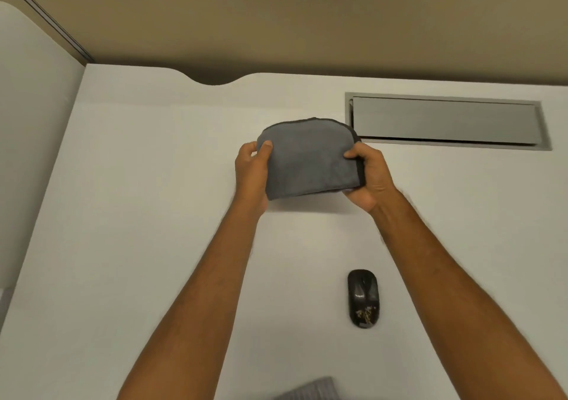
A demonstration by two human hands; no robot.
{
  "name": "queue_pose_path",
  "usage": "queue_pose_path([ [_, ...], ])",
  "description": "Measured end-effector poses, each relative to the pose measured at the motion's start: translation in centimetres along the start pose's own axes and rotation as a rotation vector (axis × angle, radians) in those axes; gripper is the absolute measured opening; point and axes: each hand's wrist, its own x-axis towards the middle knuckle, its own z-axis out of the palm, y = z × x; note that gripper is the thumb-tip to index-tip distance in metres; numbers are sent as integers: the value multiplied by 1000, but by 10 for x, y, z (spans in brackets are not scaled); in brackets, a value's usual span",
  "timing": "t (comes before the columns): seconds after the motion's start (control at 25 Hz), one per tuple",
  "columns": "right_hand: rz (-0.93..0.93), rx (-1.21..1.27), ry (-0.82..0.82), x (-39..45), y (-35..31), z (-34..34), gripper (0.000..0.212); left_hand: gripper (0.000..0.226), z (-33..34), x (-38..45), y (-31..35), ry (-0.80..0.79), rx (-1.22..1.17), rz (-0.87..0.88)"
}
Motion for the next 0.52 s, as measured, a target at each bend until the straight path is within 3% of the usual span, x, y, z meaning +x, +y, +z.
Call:
queue_pose_path([
  [0.12,-14,101,-5,-59,16,-35,22,23,4,-61,-23,-133,-216,-117],
  [0.2,-33,156,-25,-96,31,-55,17,32,8,-98,-40,-166,-238,-162],
  [0.36,-47,171,-24,-160,52,-92,34,34,15,-167,-73,-256,19,-186],
  [0.52,-104,63,63,-215,64,-127,35,40,15,-221,-89,-332,301,-34],
])
